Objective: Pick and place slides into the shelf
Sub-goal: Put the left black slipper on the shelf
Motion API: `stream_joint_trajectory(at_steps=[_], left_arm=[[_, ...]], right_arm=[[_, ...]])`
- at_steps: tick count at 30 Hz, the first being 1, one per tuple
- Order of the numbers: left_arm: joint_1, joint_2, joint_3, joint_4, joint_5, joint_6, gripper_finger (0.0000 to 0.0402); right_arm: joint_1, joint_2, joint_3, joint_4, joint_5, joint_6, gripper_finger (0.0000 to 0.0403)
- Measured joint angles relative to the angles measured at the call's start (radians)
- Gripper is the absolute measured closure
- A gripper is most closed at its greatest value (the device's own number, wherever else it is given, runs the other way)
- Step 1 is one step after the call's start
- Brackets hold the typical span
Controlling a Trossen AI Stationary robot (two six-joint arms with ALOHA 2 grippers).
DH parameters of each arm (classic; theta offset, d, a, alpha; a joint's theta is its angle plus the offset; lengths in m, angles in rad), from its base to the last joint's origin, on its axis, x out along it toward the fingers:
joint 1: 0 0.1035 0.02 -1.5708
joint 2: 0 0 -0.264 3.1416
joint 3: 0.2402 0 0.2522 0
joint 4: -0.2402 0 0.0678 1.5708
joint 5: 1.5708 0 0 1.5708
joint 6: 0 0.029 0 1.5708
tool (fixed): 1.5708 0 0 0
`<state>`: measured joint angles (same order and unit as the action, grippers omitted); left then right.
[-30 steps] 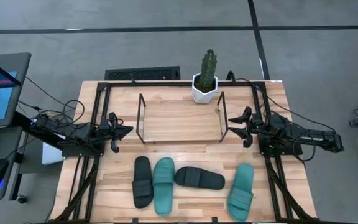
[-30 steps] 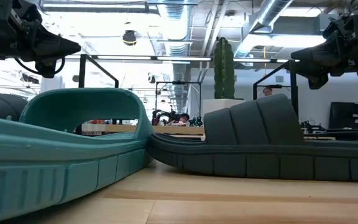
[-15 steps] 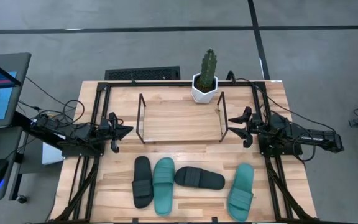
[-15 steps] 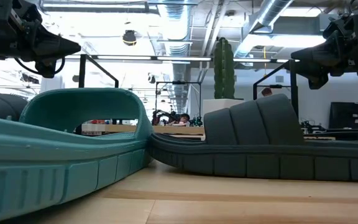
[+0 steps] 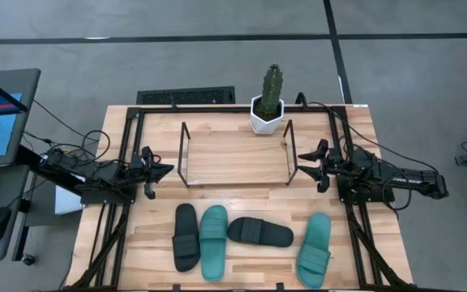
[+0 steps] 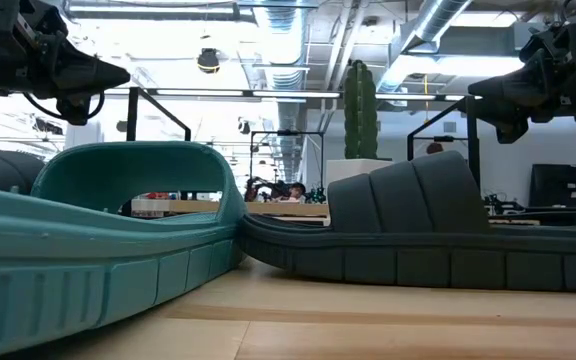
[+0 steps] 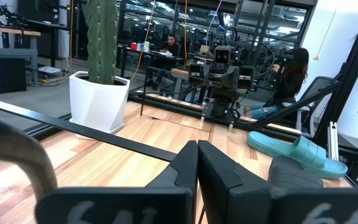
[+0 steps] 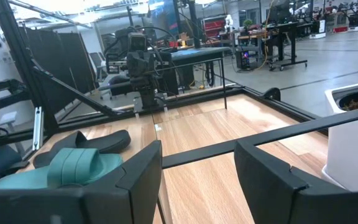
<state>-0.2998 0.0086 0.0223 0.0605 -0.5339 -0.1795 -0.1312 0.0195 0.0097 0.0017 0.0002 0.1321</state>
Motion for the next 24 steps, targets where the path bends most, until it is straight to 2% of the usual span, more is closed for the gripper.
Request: stream_joint_trajectory(at_steps=[7,12,24], left_arm=[[0.000,0.000,0.000,0.000,0.000,0.000,0.0402],[0.001,0.000,0.000,0.001,0.004,-0.073,0.0401],[0.002,0.000,0.000,-0.006,-0.013,0.028,0.0402]], right_arm=[[0.000,0.000,0.000,0.000,0.000,0.000,0.0209],[0.000,0.000,0.000,0.000,0.000,0.000,0.0211],[0.000,0.000,0.000,0.000,0.000,0.000,0.0211]])
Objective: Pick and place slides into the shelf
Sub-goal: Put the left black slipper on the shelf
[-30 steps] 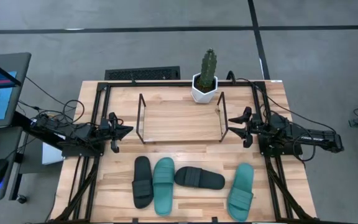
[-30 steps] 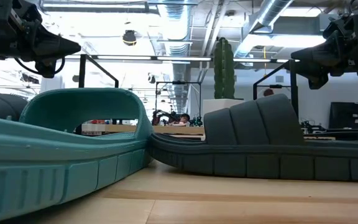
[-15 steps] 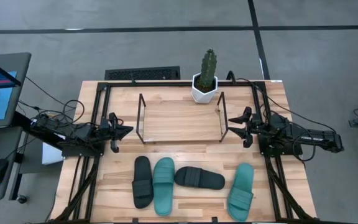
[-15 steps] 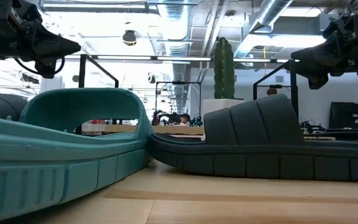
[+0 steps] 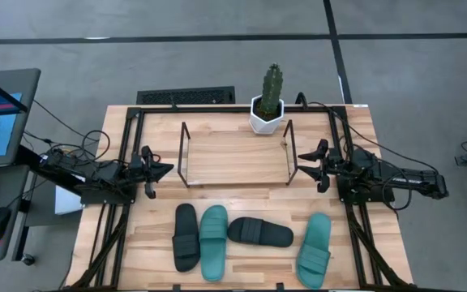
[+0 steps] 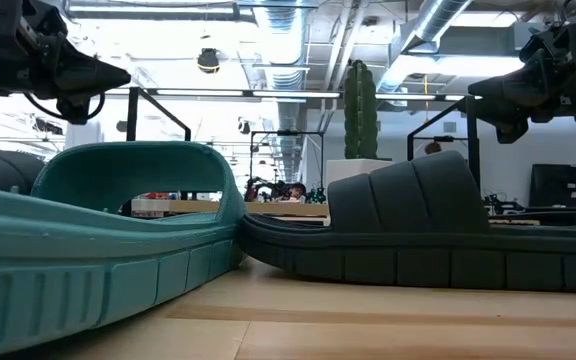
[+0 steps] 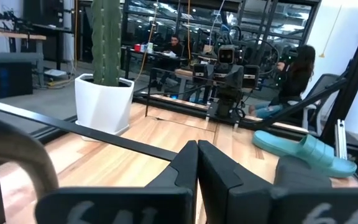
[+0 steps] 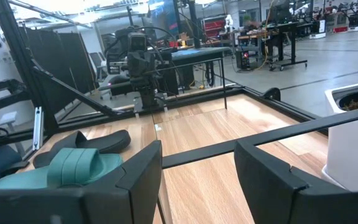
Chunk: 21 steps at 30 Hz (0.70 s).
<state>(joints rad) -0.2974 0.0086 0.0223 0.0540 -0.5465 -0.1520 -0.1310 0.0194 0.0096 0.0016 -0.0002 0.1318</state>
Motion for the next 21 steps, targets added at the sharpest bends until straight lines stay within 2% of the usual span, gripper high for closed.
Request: stream_joint_trajectory(at_steps=[5,12,15,21], left_arm=[[0.000,0.000,-0.002,0.073,0.040,-0.051,0.0402],[-0.007,0.000,0.041,0.289,0.411,-0.238,0.0402],[-0.040,0.012,0.086,0.395,0.511,-0.302,0.0401],[-0.128,0.114,0.261,0.397,0.540,-0.361,0.0401]], right_arm=[[0.000,0.000,0.000,0.000,0.000,0.000,0.0209],[0.000,0.000,0.000,0.000,0.000,0.000,0.0210],[0.000,0.000,0.000,0.000,0.000,0.000,0.0211],[0.000,0.000,0.000,0.000,0.000,0.000,0.0209]])
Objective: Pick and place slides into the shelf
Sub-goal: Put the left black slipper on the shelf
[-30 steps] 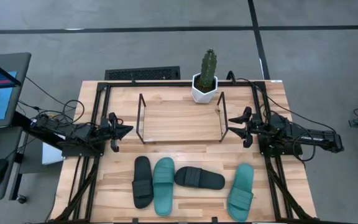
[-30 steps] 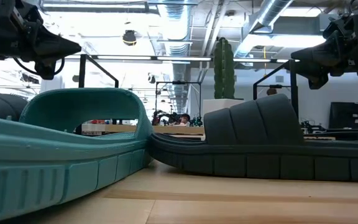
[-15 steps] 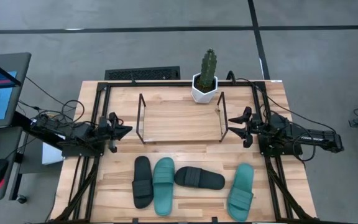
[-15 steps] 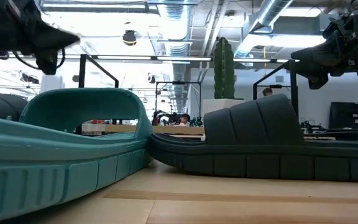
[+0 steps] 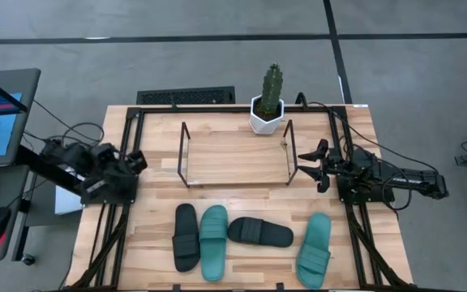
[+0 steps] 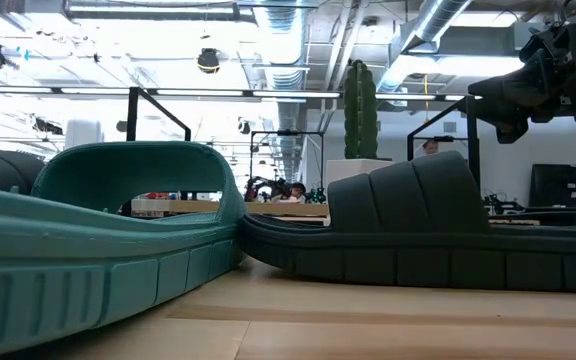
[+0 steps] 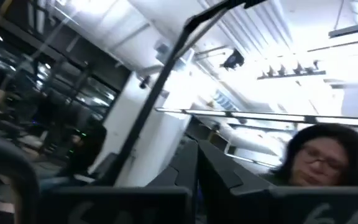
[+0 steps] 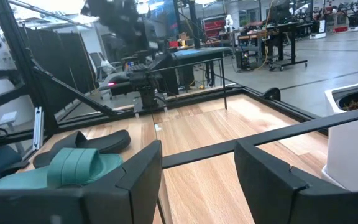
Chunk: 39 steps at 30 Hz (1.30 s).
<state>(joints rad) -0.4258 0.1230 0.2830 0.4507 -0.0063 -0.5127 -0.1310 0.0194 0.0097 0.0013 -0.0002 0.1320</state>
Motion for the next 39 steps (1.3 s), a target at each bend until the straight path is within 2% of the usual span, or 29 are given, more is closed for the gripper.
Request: stream_joint_trajectory(at_steps=[3,7,11,17,21,26,39], left_arm=[[-0.045,0.119,0.133,-0.143,0.000,-0.001,0.0401],[-0.081,0.317,0.368,-0.614,-0.062,-0.036,0.0401],[-0.099,0.513,0.593,-1.079,-0.078,-0.083,0.0401],[-0.133,0.691,0.823,-1.415,-0.053,-0.146,0.0401],[-0.164,0.747,0.857,-1.555,0.006,-0.196,0.0401],[-0.210,0.795,0.832,-1.696,-0.004,-0.225,0.0401],[-0.413,0.834,0.741,-1.523,-0.305,-0.252,0.0401]], right_arm=[[0.000,0.000,0.000,0.000,0.000,0.000,0.0209],[0.000,0.000,0.000,0.000,0.000,0.000,0.0211],[0.000,0.000,0.000,0.000,0.000,0.000,0.0210],[0.000,0.000,0.000,0.000,0.000,0.000,0.0209],[0.000,0.000,0.000,0.000,0.000,0.000,0.0211],[0.000,0.000,0.000,0.000,0.000,0.000,0.0209],[0.000,0.000,0.000,0.000,0.000,0.000,0.0209]])
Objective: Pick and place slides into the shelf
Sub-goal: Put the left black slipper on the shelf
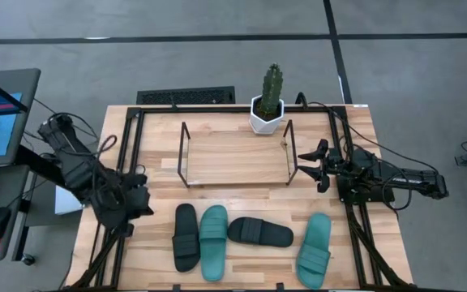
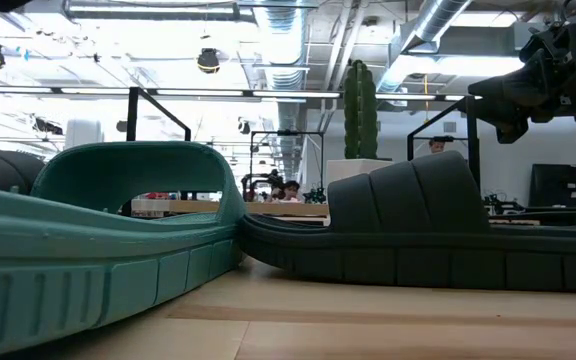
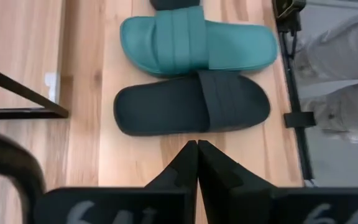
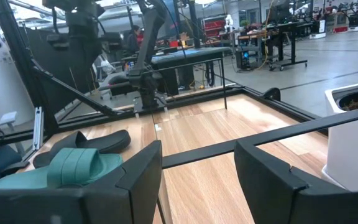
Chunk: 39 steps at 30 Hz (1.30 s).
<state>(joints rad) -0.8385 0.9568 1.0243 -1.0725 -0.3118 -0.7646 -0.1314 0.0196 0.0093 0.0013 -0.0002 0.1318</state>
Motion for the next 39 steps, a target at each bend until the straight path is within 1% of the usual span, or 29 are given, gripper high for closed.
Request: stream_joint_trajectory(at_steps=[3,6,9,14,17,20,24,27,29,34,39], left_arm=[[-0.037,0.033,-0.001,0.007,-0.024,-0.005,0.0401],[-0.056,0.086,-0.001,0.039,-0.025,-0.006,0.0401],[-0.059,0.150,-0.001,0.099,-0.025,-0.007,0.0401],[-0.059,0.263,-0.001,0.200,0.020,-0.030,0.0402],[-0.059,0.329,-0.001,0.272,0.013,-0.074,0.0401],[-0.059,0.389,-0.001,0.363,0.008,-0.083,0.0401],[-0.059,0.468,-0.001,0.482,-0.020,-0.008,0.0401],[-0.058,0.520,-0.001,0.533,-0.035,0.048,0.0401],[-0.057,0.550,-0.001,0.563,-0.035,0.056,0.0401],[-0.054,0.619,-0.001,0.657,-0.027,-0.017,0.0401],[-0.054,0.659,-0.001,0.761,0.055,-0.087,0.0401]], right_arm=[[0.000,0.000,0.000,0.000,0.000,0.000,0.0209],[0.000,0.000,0.000,0.000,0.000,0.000,0.0211],[0.000,0.000,0.000,0.000,0.000,0.000,0.0211],[0.000,0.000,0.000,0.000,0.000,0.000,0.0209],[0.000,0.000,0.000,0.000,0.000,0.000,0.0209],[0.000,0.000,0.000,0.000,0.000,0.000,0.0211],[0.000,0.000,0.000,0.000,0.000,0.000,0.0210],[0.000,0.000,0.000,0.000,0.000,0.000,0.0209],[0.000,0.000,0.000,0.000,0.000,0.000,0.0209],[0.000,0.000,0.000,0.000,0.000,0.000,0.0211],[0.000,0.000,0.000,0.000,0.000,0.000,0.0209]])
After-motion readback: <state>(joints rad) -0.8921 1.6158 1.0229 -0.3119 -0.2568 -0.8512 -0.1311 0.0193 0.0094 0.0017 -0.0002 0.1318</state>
